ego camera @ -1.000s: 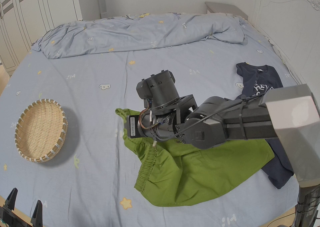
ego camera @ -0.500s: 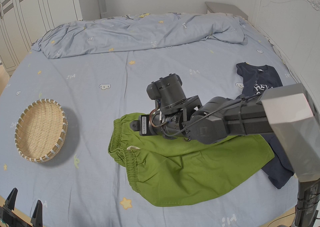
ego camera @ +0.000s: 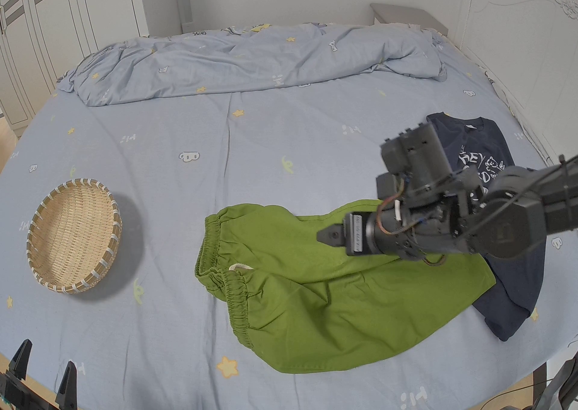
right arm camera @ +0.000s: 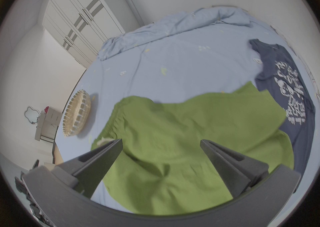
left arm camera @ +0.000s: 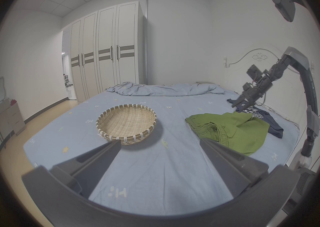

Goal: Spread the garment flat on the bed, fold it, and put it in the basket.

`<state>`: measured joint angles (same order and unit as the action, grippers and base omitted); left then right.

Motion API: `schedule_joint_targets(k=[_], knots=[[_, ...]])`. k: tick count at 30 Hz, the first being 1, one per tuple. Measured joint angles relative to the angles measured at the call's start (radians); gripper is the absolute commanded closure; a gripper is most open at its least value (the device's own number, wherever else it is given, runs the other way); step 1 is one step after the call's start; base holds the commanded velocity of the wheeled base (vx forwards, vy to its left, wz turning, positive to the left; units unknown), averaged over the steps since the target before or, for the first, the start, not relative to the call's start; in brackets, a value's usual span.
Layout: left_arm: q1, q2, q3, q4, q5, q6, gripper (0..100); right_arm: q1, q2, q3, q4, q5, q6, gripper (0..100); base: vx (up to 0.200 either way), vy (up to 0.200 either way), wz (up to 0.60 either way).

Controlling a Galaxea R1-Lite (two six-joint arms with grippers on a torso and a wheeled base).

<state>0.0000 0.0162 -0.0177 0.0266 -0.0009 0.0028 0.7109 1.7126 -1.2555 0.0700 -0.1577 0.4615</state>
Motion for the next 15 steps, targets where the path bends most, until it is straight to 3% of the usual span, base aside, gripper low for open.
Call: schedule_joint_targets(k=[7, 10, 15], knots=[[0.0, 0.0, 0.0, -0.002, -0.003, 0.015, 0, -0.043, -0.177, 0.314, -0.151, 0.064, 0.001, 0, 0.0, 0.0, 0.0], [0.0, 0.0, 0.0, -0.016, -0.004, 0.024, 0, -0.069, -0.229, 0.408, -0.251, 0.09, -0.003, 0, 0.0, 0.0, 0.0], [0.0, 0.0, 0.0, -0.03, -0.005, 0.031, 0, -0.097, -0.283, 0.487, -0.276, 0.105, -0.007, 0, 0.0, 0.0, 0.0]])
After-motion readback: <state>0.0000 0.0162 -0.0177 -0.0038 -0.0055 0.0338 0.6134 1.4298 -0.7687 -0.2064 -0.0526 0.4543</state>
